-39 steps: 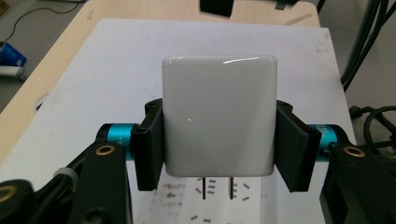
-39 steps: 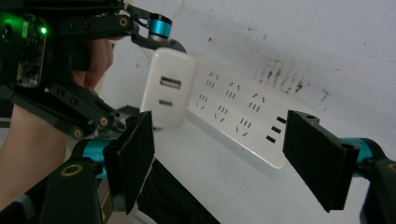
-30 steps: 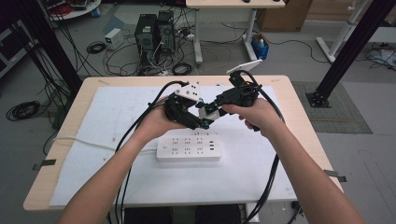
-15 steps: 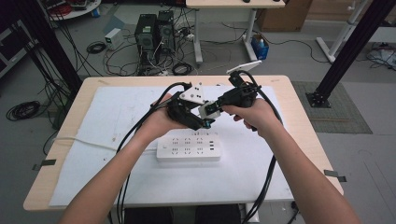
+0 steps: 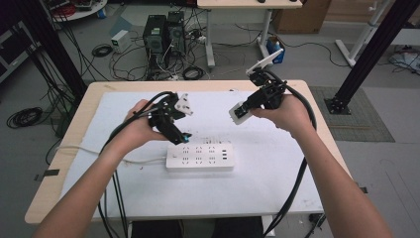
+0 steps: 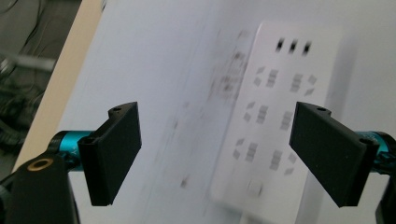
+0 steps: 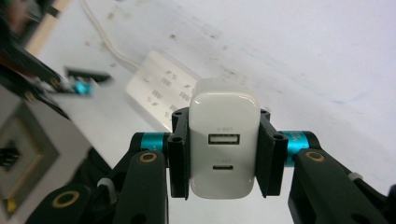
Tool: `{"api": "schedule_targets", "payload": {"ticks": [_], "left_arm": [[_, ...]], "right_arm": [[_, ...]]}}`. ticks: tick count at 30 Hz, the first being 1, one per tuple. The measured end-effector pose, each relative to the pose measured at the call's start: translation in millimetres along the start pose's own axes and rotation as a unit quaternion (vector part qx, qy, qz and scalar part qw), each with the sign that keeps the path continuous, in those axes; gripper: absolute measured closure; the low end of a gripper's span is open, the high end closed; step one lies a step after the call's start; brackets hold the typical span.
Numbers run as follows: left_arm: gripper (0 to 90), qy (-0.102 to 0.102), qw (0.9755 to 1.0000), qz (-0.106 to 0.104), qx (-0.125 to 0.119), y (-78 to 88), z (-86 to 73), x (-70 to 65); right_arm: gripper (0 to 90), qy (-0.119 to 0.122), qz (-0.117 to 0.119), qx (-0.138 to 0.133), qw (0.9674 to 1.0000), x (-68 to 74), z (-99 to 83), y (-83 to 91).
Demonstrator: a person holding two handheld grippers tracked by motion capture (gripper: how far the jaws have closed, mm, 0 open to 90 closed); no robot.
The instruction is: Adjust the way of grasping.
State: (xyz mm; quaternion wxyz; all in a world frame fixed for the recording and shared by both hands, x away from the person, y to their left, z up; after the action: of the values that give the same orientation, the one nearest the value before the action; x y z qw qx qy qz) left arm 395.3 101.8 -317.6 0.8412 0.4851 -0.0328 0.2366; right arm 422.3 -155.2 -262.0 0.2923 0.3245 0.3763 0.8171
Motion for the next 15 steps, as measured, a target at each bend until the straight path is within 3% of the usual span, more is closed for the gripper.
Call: {"api": "schedule_targets", "payload": {"ticks": [3,4,5,6,11,15], "left_arm": [[16.8,0.044,0.9982,-0.016,0.037,5.5,-21.8,6.6],[16.8,0.065,0.9953,-0.018,0.070,6.8,-36.1,11.9],[16.8,0.073,0.9934,-0.016,0.087,7.6,-43.8,15.4],[16.8,0.085,0.9911,-0.018,0.101,8.0,-50.8,18.6],[16.8,0.117,0.9863,-0.017,0.115,8.6,-72.3,28.6],[16.8,0.124,0.9851,-0.013,0.119,8.1,-79.2,32.1]], "right_arm": [[62.5,0.019,-0.028,0.013,0.9994,-1.9,-0.8,5.5],[62.5,0.030,-0.040,0.022,0.9985,-3.0,-1.7,6.5],[62.5,0.040,-0.059,0.032,0.9970,-4.0,-3.2,8.5],[62.5,0.044,-0.063,0.036,0.9964,-4.8,-4.1,9.5],[62.5,0.066,-0.073,0.050,0.9939,-7.1,-6.8,11.7],[62.4,0.070,-0.076,0.060,0.9928,-8.0,-9.2,11.5]]}}
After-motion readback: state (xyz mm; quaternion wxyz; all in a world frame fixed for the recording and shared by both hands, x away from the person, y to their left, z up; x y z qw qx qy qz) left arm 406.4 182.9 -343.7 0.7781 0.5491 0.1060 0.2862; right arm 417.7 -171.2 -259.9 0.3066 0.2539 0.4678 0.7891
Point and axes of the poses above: each handheld gripper's, and its own axes: y roughly backward along the jaws, z roughly out of its top, x roughly to its left, the point moved 4 cm from there along -y, roughly forward along the jaws, and after that the axes turned 4 degrees about -x, right-handed, at the moved point
